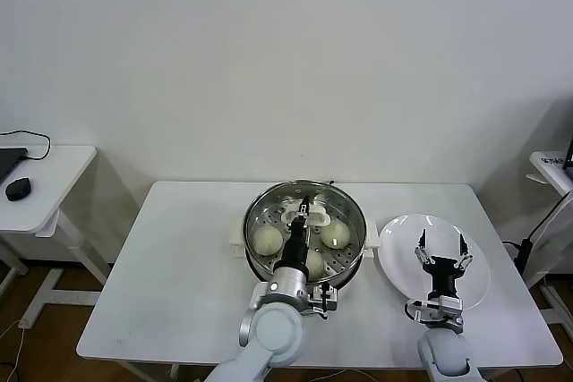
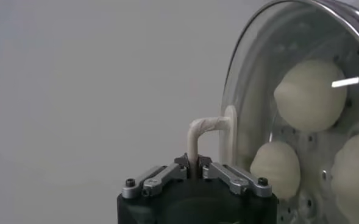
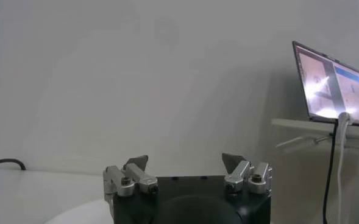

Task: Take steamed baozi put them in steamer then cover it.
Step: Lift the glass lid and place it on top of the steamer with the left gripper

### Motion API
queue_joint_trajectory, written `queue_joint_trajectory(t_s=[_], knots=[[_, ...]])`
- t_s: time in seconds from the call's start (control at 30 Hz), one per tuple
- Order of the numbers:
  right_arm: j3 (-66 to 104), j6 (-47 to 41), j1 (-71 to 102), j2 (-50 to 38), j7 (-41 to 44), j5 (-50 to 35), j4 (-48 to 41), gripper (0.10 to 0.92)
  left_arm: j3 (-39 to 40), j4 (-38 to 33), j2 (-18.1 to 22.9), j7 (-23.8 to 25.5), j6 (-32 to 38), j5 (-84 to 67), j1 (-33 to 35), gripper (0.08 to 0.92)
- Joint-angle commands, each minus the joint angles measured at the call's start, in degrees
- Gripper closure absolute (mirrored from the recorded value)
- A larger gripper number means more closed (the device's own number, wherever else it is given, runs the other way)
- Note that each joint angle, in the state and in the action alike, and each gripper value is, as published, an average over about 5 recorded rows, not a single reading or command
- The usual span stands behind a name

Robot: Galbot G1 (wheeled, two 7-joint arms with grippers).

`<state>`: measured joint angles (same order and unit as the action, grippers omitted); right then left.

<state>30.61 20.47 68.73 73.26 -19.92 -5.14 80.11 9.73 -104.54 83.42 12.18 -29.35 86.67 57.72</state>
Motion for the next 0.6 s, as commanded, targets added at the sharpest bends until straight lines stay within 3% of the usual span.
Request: queue_joint_trajectory(t_s=[0.03, 0.6], knots=[[0.0, 0.1, -0.1, 0.1, 0.1, 0.1, -0.1, 0.203, -0.2, 0.7, 0.2, 1.3, 0.8, 2.6, -0.3, 0.81], [-0.1, 0.1, -0.3, 0.3, 0.1, 0.3, -0.4, 0.203, -0.8, 0.5, -0.2, 2.8, 1.8, 4.6, -0.4, 0.81]])
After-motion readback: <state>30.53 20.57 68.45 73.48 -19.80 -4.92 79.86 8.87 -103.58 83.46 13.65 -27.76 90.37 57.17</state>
